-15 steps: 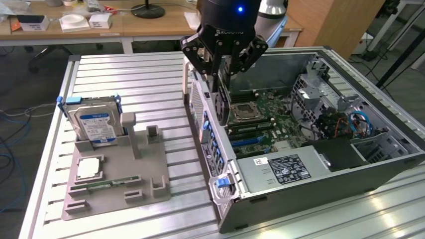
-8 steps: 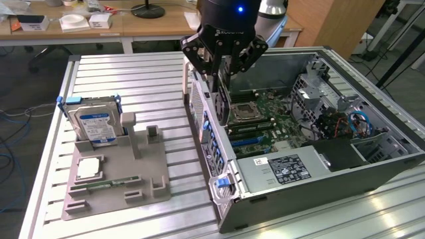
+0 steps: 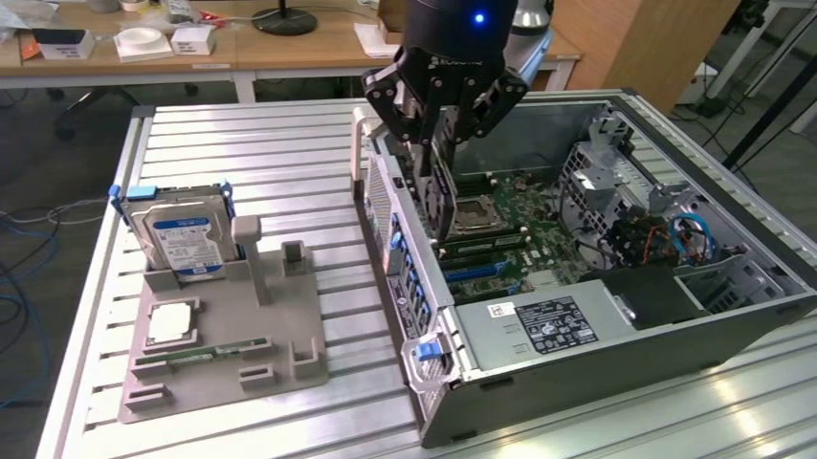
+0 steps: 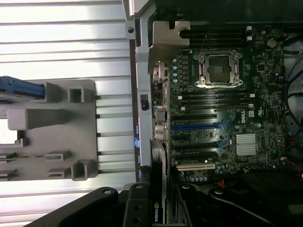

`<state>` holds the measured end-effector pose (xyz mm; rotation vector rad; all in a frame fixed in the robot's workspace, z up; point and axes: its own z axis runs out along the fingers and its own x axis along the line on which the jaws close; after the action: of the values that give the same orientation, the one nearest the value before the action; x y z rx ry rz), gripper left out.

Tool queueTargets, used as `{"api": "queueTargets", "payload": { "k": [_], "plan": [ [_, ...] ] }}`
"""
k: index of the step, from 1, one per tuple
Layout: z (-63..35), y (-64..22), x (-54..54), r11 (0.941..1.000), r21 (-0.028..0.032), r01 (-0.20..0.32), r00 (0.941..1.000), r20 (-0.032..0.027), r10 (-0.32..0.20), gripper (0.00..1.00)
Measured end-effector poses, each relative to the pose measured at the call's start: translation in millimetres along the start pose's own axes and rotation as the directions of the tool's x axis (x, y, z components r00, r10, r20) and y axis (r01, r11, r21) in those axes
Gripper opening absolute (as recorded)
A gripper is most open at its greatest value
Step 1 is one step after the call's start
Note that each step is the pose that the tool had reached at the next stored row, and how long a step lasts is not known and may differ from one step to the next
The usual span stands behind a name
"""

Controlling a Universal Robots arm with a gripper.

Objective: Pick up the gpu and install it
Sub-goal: 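Pick up the gpu and move the gpu toward the slot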

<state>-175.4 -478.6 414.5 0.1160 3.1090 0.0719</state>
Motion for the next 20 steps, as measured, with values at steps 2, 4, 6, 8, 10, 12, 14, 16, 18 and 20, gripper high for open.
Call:
{"api": "queueTargets", "payload": {
  "k": [2,4,6,8,10,12,14,16,18,20],
  "plan": [
    [0.0,0.1,-1.4,1.0,0.0001,0.0,1.0,0.0,0.0,0.26],
    [0.0,0.2,-2.5,1.0,0.0002,0.0,1.0,-0.0001,0.0,0.26],
    [0.0,0.2,-2.5,1.0,0.0001,0.0,1.0,0.0,0.0,0.26],
    [0.0,0.2,-2.5,1.0,0.0001,0.0,1.0,0.0,0.0,0.26],
    [0.1,0.2,-2.9,1.0,0.0,0.0,1.0,0.0,0.0,0.26],
    [0.1,0.3,-3.7,1.0,0.0,0.0,1.0,-0.0001,0.0,0.26],
    [0.1,0.3,-4.5,1.0,0.0,0.0,1.0,0.0,0.0,0.26],
    [0.1,0.4,-5.3,1.0,0.0001,0.0,1.0,-0.0001,0.0,0.26],
    [0.1,0.5,-6.1,1.0,0.0001,0.0,1.0,-0.0001,0.0,0.26],
    [0.2,0.5,-6.8,1.0,0.0001,0.0,1.0,-0.0001,0.0,0.26]
  ]
}}
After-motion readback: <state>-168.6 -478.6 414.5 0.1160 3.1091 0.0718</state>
